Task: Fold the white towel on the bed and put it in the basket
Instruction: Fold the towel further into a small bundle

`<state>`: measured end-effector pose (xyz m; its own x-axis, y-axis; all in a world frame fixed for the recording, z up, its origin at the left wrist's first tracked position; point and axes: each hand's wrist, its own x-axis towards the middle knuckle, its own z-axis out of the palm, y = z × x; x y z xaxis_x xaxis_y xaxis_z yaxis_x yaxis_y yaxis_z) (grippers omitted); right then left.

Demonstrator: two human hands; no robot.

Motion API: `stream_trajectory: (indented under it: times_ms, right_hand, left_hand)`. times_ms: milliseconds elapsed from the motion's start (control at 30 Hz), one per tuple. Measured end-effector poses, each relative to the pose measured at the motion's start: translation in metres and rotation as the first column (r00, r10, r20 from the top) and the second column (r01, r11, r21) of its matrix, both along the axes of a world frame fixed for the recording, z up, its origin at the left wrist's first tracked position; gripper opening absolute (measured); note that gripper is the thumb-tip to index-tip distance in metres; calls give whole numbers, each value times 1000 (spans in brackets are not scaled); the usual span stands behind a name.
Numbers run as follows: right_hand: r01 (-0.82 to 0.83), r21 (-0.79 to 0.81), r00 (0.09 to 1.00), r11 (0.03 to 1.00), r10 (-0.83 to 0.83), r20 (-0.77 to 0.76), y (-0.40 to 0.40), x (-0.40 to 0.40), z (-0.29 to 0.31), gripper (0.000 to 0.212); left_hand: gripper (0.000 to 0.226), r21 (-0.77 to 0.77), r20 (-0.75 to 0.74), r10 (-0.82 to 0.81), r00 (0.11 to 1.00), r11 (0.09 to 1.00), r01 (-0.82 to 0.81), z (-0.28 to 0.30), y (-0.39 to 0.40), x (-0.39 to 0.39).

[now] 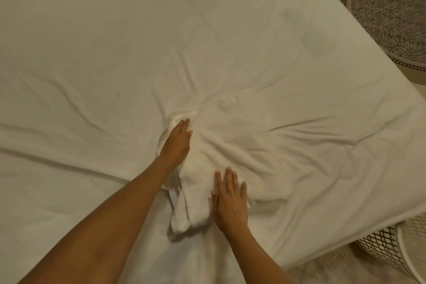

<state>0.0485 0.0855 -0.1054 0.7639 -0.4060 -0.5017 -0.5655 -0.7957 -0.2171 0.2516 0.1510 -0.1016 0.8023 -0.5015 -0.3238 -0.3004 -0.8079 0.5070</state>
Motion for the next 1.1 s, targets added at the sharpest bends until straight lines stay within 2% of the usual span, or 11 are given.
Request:
stream_trajectory:
  times_ms: [100, 233, 367, 533, 600, 667, 733, 800, 900, 967, 1100]
  right_hand:
    - [45, -106, 996, 993, -36, 82, -28, 2, 5, 56]
    - [18, -181, 996, 983, -1, 93, -65, 7, -1, 56]
    - [-24, -156, 997, 987, 35, 73, -76, 7, -10, 67]
    - [-61, -138, 996, 989, 69, 60, -76, 7, -13, 65]
    - [-55, -130, 997, 990, 63, 55, -76, 9, -10, 65]
    - [-67, -127, 996, 990, 73, 49, -77, 9, -9, 64]
    - [-72, -132, 995, 989, 81, 58, -79, 9, -9, 63]
    - [-61, -144, 993, 988, 74, 88, -79, 10, -9, 60]
    - [-69, -150, 994, 986, 81, 75, -81, 12, -13, 65]
    - [-94, -134, 995, 986, 98, 22, -85, 14, -15, 69]
    - [-152, -97, 988, 984, 147, -53, -95, 18, -12, 59]
  left_hand:
    - [47, -2, -33, 122, 992, 993, -122, -4, -3, 2]
    - [48, -57, -36, 253, 967, 965, -255, -3, -14, 14]
    - [59, -43, -84, 389, 917, 918, -393, -5, -24, 25]
    - [36, -88, -125, 528, 840, 837, -540, 0, -36, 30]
    - [23, -128, -63, 616, 785, 776, -618, 6, -35, 35]
    - [15, -123, 33, 652, 757, 754, -645, 9, -25, 41]
    - [20, -23, 119, 580, 806, 813, -581, 8, -15, 44]
    - [39, 41, 187, 415, 891, 902, -429, 5, -12, 41]
    - [58, 68, 139, 115, 984, 990, -126, -5, -15, 25]
    - [60, 172, 37, -33, 999, 985, 26, -18, -14, 14]
    - [63, 275, -69, -66, 995, 958, 83, -24, -10, 13]
